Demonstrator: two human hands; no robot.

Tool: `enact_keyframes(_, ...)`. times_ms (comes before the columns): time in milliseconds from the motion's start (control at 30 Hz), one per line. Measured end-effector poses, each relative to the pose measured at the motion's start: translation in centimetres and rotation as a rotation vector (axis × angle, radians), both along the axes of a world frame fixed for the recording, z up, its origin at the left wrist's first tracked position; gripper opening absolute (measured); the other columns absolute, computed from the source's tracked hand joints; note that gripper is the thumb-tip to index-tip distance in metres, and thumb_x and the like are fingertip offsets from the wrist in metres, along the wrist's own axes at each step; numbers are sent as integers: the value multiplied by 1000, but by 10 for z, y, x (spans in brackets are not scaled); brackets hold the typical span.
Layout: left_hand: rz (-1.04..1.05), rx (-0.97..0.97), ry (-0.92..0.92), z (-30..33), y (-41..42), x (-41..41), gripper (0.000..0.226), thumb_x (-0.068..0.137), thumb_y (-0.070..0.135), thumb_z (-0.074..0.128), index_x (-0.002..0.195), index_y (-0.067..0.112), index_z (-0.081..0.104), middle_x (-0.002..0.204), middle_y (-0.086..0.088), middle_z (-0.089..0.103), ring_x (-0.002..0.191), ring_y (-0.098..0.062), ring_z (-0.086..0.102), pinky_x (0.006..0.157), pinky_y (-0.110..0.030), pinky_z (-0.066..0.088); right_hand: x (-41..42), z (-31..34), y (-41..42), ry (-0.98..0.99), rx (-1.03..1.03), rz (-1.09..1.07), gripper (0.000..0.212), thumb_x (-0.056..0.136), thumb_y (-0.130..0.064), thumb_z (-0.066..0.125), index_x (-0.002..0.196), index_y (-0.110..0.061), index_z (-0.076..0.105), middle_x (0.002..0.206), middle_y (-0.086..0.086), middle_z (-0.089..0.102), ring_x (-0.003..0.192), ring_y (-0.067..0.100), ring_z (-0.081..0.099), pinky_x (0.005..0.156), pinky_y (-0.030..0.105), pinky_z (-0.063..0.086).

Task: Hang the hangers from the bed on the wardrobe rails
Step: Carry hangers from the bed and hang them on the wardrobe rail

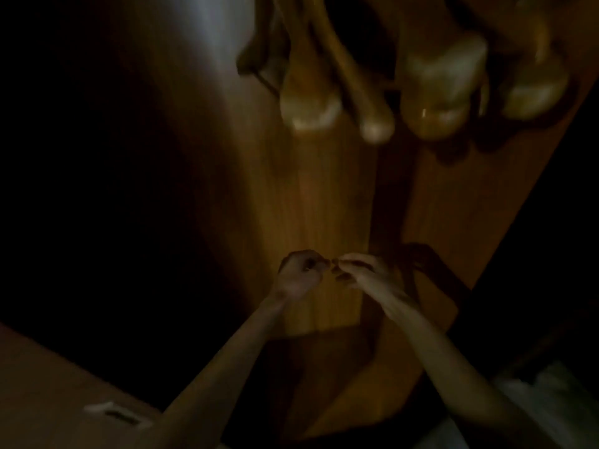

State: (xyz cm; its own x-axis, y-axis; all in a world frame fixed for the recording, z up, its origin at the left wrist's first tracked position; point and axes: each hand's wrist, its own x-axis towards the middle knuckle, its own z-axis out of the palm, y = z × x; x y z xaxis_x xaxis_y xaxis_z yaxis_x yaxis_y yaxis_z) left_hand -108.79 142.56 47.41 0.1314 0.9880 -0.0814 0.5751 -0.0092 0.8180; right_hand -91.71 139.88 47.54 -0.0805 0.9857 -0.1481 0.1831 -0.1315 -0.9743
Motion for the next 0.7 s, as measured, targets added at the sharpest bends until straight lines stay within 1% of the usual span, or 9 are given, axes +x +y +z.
enact_keyframes(100,-140,-30,349,-68,-23,4,20,97,34,59,106,21,72,95,6,72,83,-12,68,67,-27,54,12,-97,-12,-235,-134,16,10,97,-14,62,106,-13,65,95,-8,65,86,4,61,72,6,48)
enact_keyframes(167,-274,-45,539,-113,-41,6,23,96,38,58,110,23,69,103,3,73,92,-16,68,74,-31,55,31,-207,-27,-359,-255,100,24,95,-16,65,119,-17,63,112,-2,63,103,11,63,71,-3,40)
enact_keyframes(233,-373,-124,605,-154,-56,6,26,94,43,56,110,26,67,108,4,73,100,-16,67,81,-31,53,35,-263,-56,-419,-369,128,21,93,-16,67,113,-19,66,110,0,64,107,18,64,78,2,40)
enact_keyframes(300,-413,-261,554,-194,-65,8,27,92,42,57,109,24,67,109,4,72,98,-14,65,80,-28,50,27,-249,-84,-479,-419,90,17,90,-19,68,106,-14,72,98,-6,65,95,10,61,87,21,47)
enact_keyframes(367,-394,-490,371,-229,-74,11,21,94,26,63,109,11,65,110,-10,71,88,-17,63,72,-26,47,24,-246,-105,-530,-491,88,23,89,-22,70,108,-11,74,106,-1,70,101,16,64,93,32,51)
enact_keyframes(467,-373,-745,295,-267,-84,13,14,98,18,63,108,9,60,90,-12,69,64,-15,61,55,-26,47,27,-280,-146,-486,-646,19,20,93,-16,66,105,-2,73,109,8,70,109,24,65,91,23,46)
enact_keyframes(533,-426,-808,331,-282,-91,13,15,100,19,59,110,9,62,89,-8,68,65,-15,62,56,-25,49,22,-292,-175,-439,-757,-112,20,95,-13,62,106,1,72,107,10,70,106,24,66,84,19,45)
enact_keyframes(633,-553,-848,403,-304,-101,16,14,100,17,56,101,8,66,82,-7,68,67,-16,62,57,-25,49,9,-298,-213,-313,-839,-311,18,91,-11,63,98,-1,75,102,15,74,96,27,69,93,40,55)
enact_keyframes(700,-637,-849,468,-316,-107,17,16,101,16,56,95,6,68,77,-5,67,65,-15,62,53,-22,49,-3,-305,-241,-244,-892,-412,16,90,-13,64,96,-5,76,95,11,73,92,23,67,92,38,54)
